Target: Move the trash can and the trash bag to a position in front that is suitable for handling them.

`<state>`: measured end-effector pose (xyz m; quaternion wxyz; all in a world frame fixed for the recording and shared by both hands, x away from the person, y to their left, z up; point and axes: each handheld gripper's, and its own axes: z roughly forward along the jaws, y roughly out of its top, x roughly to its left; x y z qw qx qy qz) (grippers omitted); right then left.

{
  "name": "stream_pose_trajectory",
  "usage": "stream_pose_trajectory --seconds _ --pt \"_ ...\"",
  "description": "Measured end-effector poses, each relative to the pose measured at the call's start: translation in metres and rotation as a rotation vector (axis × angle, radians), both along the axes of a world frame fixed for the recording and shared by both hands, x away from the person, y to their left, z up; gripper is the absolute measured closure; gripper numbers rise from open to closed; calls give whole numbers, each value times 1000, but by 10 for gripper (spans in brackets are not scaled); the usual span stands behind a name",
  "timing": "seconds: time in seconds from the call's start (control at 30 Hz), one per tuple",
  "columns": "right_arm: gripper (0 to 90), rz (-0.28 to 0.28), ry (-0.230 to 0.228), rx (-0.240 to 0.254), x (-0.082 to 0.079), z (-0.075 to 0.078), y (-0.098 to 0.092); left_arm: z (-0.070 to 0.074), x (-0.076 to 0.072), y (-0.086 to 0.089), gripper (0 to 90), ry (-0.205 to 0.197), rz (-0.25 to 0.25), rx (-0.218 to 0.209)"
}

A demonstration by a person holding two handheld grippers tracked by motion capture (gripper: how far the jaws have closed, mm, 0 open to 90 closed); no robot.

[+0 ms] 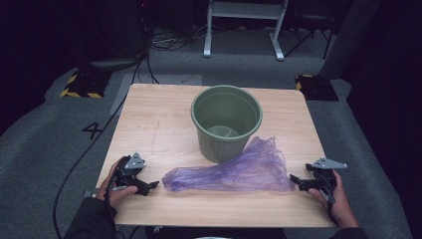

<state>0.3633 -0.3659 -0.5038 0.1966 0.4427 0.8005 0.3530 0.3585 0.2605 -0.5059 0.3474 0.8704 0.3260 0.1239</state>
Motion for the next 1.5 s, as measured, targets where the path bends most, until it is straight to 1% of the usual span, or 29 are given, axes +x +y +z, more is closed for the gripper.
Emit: stream_pose_trajectory --seconds 0.3,0.57,0.63,0.7,0.73,0.77,0.87,0.93,1.03,1.07,1.1,1.17,1.2,1.23,1.3,1.4,1.5 --pt "148 0 0 -1 0 0 0 0 1 0 0 -2 -4 -2" --pt "153 8 4 -6 1 1 -1 0 0 0 1 -3 5 0" --pt "161 -6 -12 -7 0 2 -2 0 0 0 0 -2 5 0" --pt "180 -17 -22 24 0 5 -4 0 0 0 0 -2 5 0" --pt "183 -20 -36 39 0 8 -5 0 0 0 0 -2 4 -1" --pt "186 -24 -43 43 -1 10 -5 0 0 0 0 -1 4 -1" --pt "209 -31 -81 50 -5 19 -4 0 0 0 0 -1 4 -2" --pt "216 -30 -105 75 -9 26 -2 0 0 0 0 -1 3 -2" --pt "224 -12 -134 103 -14 35 2 0 0 0 0 -1 3 -2" --pt "224 -12 -134 103 -14 35 2 0 0 0 0 -1 3 -2" --pt "242 32 -139 131 -19 42 11 0 0 0 0 0 4 -1" --pt "252 62 -143 141 -22 45 18 0 0 0 0 -1 4 -1" --pt "252 62 -143 141 -22 45 18 0 0 0 0 -1 4 -1" --pt "264 100 -158 130 -25 49 30 0 0 0 0 -1 3 -2" --pt "278 130 -160 127 -28 51 39 0 0 0 0 -1 3 -2" --pt "316 148 -150 114 -30 51 51 0 0 0 0 0 4 -1" --pt "395 166 -109 143 -32 47 63 0 0 0 0 -1 4 -1"
